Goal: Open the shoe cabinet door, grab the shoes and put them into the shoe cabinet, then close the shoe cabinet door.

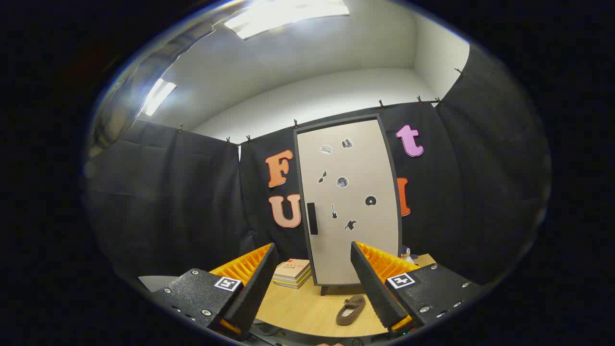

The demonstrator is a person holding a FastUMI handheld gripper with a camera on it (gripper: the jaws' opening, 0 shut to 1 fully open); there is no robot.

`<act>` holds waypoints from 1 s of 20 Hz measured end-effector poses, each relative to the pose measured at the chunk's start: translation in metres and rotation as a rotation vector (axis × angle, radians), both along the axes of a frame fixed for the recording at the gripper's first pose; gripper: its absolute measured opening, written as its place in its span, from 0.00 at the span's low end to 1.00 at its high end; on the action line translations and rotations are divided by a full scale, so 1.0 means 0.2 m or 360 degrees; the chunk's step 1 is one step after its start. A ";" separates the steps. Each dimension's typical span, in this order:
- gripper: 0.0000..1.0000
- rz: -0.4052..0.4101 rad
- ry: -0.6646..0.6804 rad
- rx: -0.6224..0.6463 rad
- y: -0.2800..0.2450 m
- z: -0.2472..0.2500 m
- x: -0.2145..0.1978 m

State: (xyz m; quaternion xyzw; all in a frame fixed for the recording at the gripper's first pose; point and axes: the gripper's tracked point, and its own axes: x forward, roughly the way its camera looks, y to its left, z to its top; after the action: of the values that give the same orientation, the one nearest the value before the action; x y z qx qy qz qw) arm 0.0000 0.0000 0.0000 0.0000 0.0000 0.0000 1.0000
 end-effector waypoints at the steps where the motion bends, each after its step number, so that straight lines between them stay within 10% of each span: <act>1: 0.95 -0.0004 0.0008 -0.0015 0.00 -0.01 0.00; 20: 0.95 -0.0025 0.0023 -0.0040 -0.02 -0.01 0.00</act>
State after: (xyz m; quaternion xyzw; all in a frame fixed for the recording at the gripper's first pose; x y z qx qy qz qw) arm -0.0006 -0.0046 -0.0023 -0.0127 0.0071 -0.0077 0.9999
